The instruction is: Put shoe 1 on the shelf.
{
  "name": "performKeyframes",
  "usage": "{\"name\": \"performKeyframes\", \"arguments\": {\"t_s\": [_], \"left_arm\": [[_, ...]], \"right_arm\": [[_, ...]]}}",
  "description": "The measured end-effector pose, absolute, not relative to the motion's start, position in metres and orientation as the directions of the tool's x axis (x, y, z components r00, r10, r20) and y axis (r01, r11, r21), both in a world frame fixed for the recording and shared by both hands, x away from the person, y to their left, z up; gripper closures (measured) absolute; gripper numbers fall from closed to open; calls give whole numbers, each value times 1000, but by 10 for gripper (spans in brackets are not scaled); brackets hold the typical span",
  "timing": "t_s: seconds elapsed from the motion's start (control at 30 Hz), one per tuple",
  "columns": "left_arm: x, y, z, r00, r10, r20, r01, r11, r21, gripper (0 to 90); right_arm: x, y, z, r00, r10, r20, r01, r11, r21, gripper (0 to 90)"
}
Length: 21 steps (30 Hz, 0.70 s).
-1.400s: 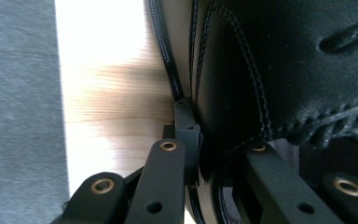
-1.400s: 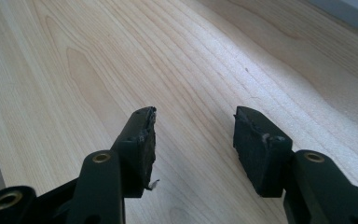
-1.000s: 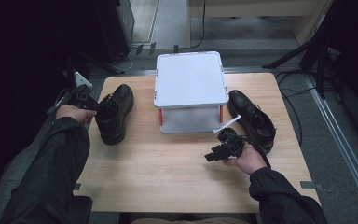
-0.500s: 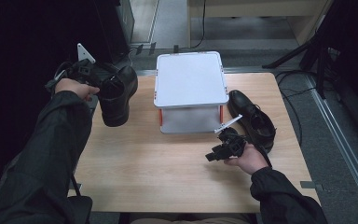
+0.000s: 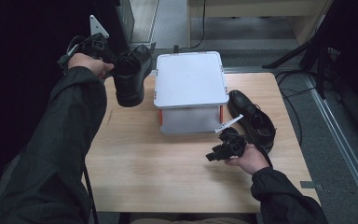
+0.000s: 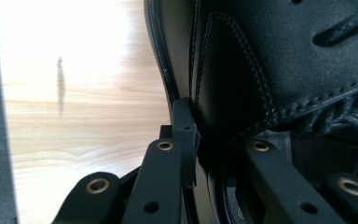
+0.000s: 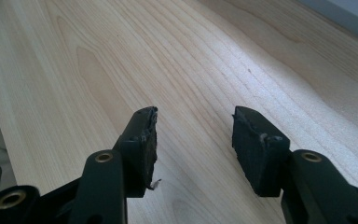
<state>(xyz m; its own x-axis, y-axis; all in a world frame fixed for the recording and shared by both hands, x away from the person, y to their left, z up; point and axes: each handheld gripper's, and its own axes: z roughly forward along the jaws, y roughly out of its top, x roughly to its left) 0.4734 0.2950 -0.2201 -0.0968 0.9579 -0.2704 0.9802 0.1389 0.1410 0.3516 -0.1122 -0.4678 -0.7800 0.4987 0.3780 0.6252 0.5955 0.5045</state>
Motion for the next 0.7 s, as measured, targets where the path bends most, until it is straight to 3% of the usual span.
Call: {"name": "performKeyframes", "arguments": {"t_s": [0.7], "left_arm": [[511, 211, -229, -21, 954, -300, 986, 70, 153, 816]], "right_arm": [[349, -123, -467, -773, 505, 383, 633, 583, 509, 511]]}}
